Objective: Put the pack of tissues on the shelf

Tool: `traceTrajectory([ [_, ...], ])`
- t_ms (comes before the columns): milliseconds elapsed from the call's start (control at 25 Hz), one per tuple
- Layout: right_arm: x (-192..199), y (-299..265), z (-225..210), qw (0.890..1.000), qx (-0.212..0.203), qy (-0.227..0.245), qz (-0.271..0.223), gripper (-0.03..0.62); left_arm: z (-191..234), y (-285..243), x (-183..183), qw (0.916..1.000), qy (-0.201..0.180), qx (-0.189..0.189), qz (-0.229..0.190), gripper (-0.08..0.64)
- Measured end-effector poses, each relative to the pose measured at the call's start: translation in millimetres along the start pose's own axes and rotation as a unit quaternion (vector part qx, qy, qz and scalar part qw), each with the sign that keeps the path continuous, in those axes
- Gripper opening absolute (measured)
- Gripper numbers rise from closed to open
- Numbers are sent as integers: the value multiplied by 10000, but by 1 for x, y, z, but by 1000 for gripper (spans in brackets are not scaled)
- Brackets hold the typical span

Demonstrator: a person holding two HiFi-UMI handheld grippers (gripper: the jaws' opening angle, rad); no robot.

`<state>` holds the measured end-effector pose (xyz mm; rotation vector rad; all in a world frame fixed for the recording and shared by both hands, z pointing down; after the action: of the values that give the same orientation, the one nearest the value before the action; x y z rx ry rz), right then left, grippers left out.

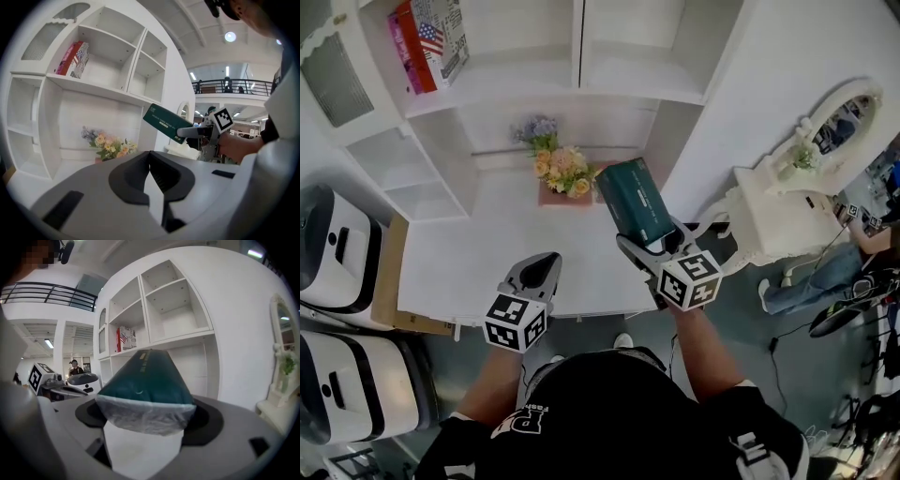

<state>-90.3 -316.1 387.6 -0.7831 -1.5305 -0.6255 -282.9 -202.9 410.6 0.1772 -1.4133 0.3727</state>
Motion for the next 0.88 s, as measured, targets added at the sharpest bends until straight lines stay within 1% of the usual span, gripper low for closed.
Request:
traceTrajectory([
  [160,-35,-8,-14,9998,23,180,-88,451,3,-7,-23,9999,-29,1,-153,14],
  [360,-72,-19,-28,9990,-10,399,-197,451,7,-14,-36,9998,-169,-57,-127,15],
  [600,-116,-34,-41,9977,-90,589,-321,451,9,-15,-33,9997,-171,-161,-117,14],
  [800,-167,-54,-53,9952,-107,912,-345,451,13,-10,-24,9995,-137,-294,-11,14],
  [880,-185,-62,-62,9950,-73,932,-358,451,13,-10,-20,9994,-123,-333,13,14],
])
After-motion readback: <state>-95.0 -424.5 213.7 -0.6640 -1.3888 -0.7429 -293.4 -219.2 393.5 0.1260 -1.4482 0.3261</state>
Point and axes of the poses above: the fingertips, and each gripper's own axes: y backward along the fingers, z to its left, x out of its underside, the point moved 5 cm from there along y, backward along the fingers, and after that the axes turned 9 degrees about -z, right-handed, at the moved point
